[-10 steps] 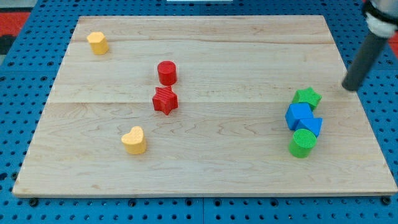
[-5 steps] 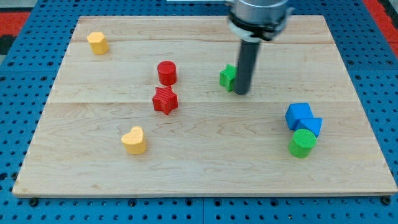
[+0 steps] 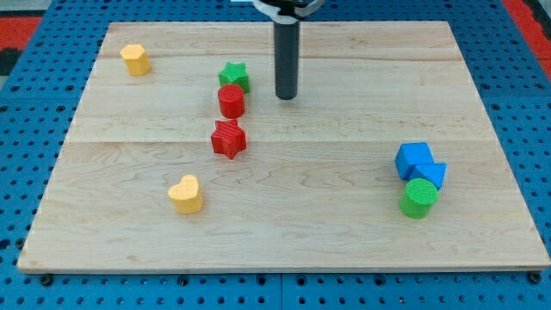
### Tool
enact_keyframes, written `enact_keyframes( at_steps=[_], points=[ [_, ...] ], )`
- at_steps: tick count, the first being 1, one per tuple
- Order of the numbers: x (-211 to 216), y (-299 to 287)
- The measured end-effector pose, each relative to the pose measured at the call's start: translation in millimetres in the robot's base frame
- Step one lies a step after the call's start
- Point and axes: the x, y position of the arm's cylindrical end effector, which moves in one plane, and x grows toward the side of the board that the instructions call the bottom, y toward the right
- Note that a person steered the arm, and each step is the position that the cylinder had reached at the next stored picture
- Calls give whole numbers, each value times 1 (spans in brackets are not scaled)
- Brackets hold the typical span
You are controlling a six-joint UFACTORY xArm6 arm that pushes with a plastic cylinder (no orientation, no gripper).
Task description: Push the green star towards the top center
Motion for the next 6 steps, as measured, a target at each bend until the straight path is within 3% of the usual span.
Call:
enact_keyframes(
  at_steps=[1,2,3,4,5,6],
  points=[
    [-6,-26],
    [-38,2],
    [-89,-51],
    [-56,-142],
    [22,-127],
    [11,-100]
  ],
)
